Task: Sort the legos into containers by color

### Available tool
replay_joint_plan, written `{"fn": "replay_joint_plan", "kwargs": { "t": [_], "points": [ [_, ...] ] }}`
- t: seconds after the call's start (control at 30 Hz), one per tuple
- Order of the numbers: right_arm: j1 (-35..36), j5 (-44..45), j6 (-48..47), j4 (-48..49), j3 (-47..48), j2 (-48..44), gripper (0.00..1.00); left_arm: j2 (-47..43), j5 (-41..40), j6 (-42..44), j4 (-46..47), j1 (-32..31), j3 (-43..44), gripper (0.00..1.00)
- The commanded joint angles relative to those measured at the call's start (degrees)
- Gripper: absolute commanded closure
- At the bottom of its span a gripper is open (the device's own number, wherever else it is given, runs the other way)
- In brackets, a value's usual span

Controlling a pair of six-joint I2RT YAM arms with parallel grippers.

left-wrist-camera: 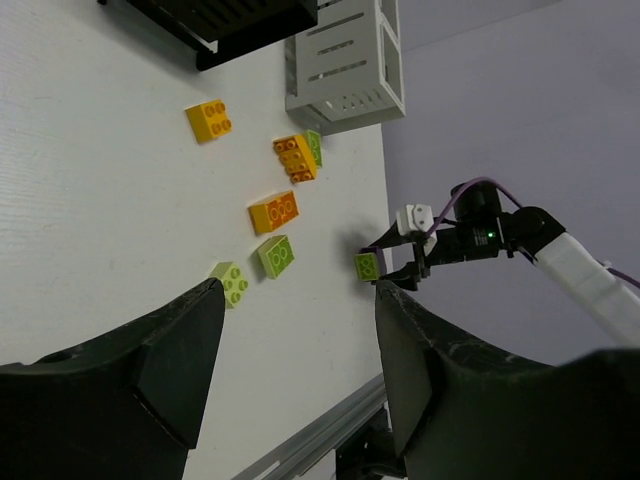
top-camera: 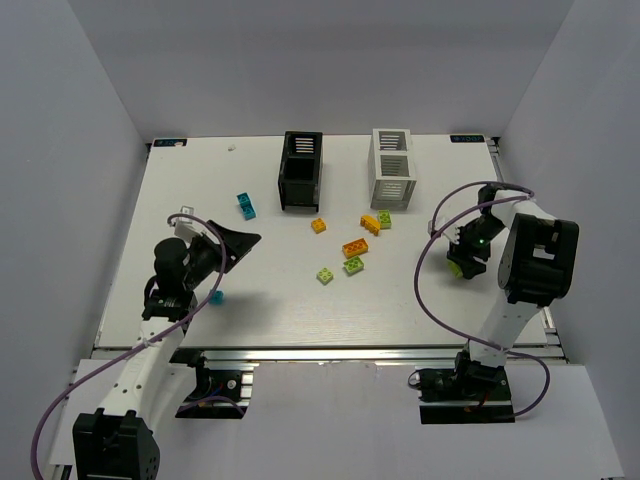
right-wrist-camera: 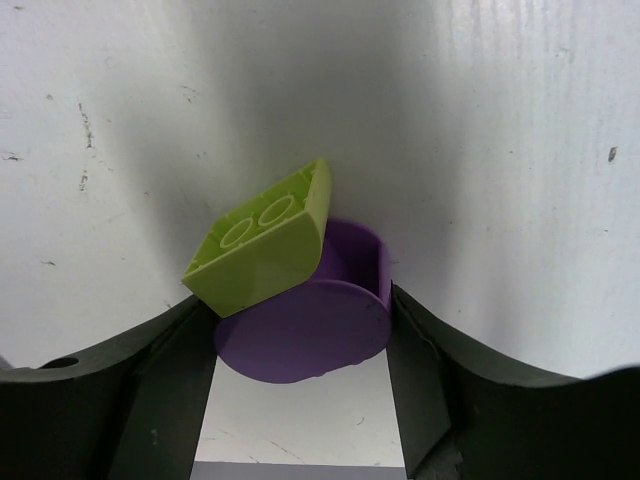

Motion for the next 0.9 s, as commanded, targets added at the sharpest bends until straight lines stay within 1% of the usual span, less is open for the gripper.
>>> {"fn": "replay_joint_plan", "kwargs": {
  "t": [0.0, 0.1, 0.13, 0.2, 0.23, 0.27, 0.3, 0.33, 0.37, 0.4, 0.43, 0.5, 0.53, 0.6, 0.73, 0.87],
  "points": [
    [0.09, 0.44, -1.66, -3.33, 0.84, -1.23, 0.86, -0.22, 1.45, -3.72, 4.61, -0.34, 0.01, 0.29],
    [0.53, -3.41, -2.63, -5.51, 0.92, -5.61, 0.91, 1.7, 0.84, -6.71, 6.73, -3.84, 0.62, 0.29],
    [1.4, -6.91, -2.54, -6.39, 1.36, -6.94, 0.91, 2.41, -0.47, -6.98, 7.6, -6.9, 0.97, 0.29],
    [2.98, -10.44, -1.14, -8.24, 2.76, -10.8, 0.93, 5.65, -2.32, -7.33, 8.48, -10.87, 2.11, 0.28],
    [5.43, -13.68, 0.26, -8.42, 3.03, -12.13, 0.94, 7.06, -3.11, -7.51, 10.4, -12.89, 2.55, 0.28],
    [6.76, -15.28, 3.06, -8.68, 3.38, -13.27, 0.95, 8.64, -4.42, -7.77, 11.73, -17.0, 3.25, 0.27],
    [8.51, -16.51, 4.91, -8.69, 3.47, -15.37, 0.97, 10.31, -4.96, -8.12, 13.05, -18.87, 3.61, 0.26],
    [12.53, -18.78, 7.28, -7.38, 3.38, -16.44, 0.98, 13.64, -5.4, -8.56, 15.76, -20.63, 4.04, 0.26],
    [14.31, -19.85, 11.57, -6.67, 3.38, -17.32, 0.99, 15.23, -6.53, -8.74, 16.74, -23.78, 4.66, 0.25],
    [16.25, -20.73, 14.22, -5.71, 3.3, -18.98, 1.0, 16.82, -7.07, -8.74, 17.36, -25.2, 6.49, 0.25],
    [19.92, -21.61, 17.2, -2.65, 2.86, -19.78, 1.0, 19.88, -7.42, -8.39, 18.24, -27.56, 7.55, 0.25],
    [23.19, -22.23, 23.87, -0.61, 2.59, -21.36, 1.0, 22.71, -7.95, -7.95, 18.77, -29.34, 11.32, 0.24],
    [26.34, -22.5, 26.18, 0.44, 2.42, -21.72, 1.0, 24.11, -8.04, -7.17, 18.42, -30.04, 12.65, 0.24],
    [29.0, -22.24, 31.96, 3.87, 2.15, -22.68, 1.0, 27.28, -8.48, -6.37, 17.9, -31.8, 15.02, 0.24],
    [34.62, -21.54, 39.45, 8.53, 2.24, -23.74, 1.0, 30.63, -8.74, -5.93, 18.94, -34.08, 18.89, 0.24],
    [36.92, -20.48, 43.42, 11.44, 2.77, -24.27, 1.0, 33.18, -9.44, -5.58, 18.25, -36.11, 20.83, 0.24]
  ]
}}
